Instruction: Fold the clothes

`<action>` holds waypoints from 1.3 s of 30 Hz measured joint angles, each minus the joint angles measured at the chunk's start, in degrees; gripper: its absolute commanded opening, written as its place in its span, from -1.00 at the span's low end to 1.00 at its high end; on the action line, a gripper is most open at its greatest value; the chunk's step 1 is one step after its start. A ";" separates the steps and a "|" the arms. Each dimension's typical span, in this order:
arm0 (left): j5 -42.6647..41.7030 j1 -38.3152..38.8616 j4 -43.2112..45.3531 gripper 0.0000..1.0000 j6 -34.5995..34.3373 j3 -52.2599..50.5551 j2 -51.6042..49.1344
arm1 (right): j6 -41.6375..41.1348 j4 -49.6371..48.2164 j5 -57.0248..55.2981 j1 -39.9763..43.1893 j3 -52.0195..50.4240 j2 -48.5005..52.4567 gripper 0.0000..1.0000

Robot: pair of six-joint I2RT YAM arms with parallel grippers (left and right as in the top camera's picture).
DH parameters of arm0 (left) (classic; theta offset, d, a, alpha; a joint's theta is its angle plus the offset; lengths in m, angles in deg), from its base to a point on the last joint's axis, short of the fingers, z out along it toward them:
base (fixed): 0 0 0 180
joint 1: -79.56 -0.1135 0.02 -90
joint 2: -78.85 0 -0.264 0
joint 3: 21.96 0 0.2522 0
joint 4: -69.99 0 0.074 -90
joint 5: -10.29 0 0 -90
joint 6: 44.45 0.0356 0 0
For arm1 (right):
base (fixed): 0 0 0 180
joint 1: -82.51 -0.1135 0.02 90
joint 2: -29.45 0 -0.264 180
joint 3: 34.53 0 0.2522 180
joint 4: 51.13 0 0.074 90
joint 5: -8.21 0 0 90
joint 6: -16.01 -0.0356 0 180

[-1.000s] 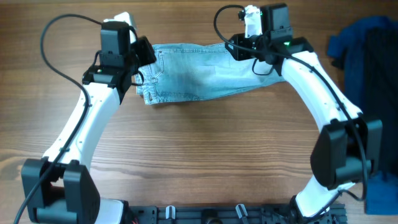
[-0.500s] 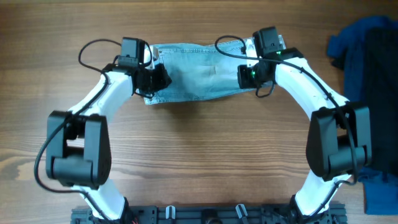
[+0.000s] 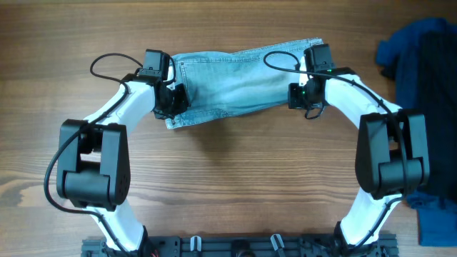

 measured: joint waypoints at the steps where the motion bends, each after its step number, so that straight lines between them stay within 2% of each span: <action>1: 0.24 0.00 -0.02 -0.92 -0.02 0.00 0.02 | -0.04 1.05 0.15 0.22 0.28 0.00 -0.91; 5: 1.51 0.00 -0.90 -0.92 0.00 0.00 1.81 | -0.04 7.78 0.83 0.68 2.49 -0.17 -0.91; 8: 2.51 -0.02 -1.09 -0.85 0.00 -0.02 5.97 | -0.02 9.94 1.27 0.68 4.42 -2.27 -0.88; 11: 3.10 -0.02 -0.92 -0.79 0.00 0.00 12.11 | 0.31 9.22 1.53 0.68 5.88 -7.37 -0.73; 16: 1.77 -0.02 1.68 -0.78 -0.46 0.11 17.73 | 0.81 4.70 -0.37 0.68 7.43 -11.08 -0.69; 21: -3.91 0.37 5.86 -0.77 -0.96 0.15 15.32 | 0.87 1.53 -3.17 0.85 7.43 -8.90 -0.72; 27: -7.21 4.48 10.60 -0.78 -2.01 0.17 8.37 | 1.05 0.57 -4.42 2.73 7.43 -2.08 -0.91; 29: -7.80 6.54 12.11 -0.78 -2.36 0.17 5.40 | 1.03 1.16 -4.44 3.93 7.43 0.57 -0.91; 34: -8.22 10.69 12.00 -0.78 -2.60 0.15 -0.24 | 1.03 1.90 -4.07 6.01 7.21 4.00 -0.91; 39: -7.69 11.28 9.86 -0.84 -2.60 0.17 -1.90 | 0.28 -0.59 -3.48 6.45 6.01 4.00 -0.92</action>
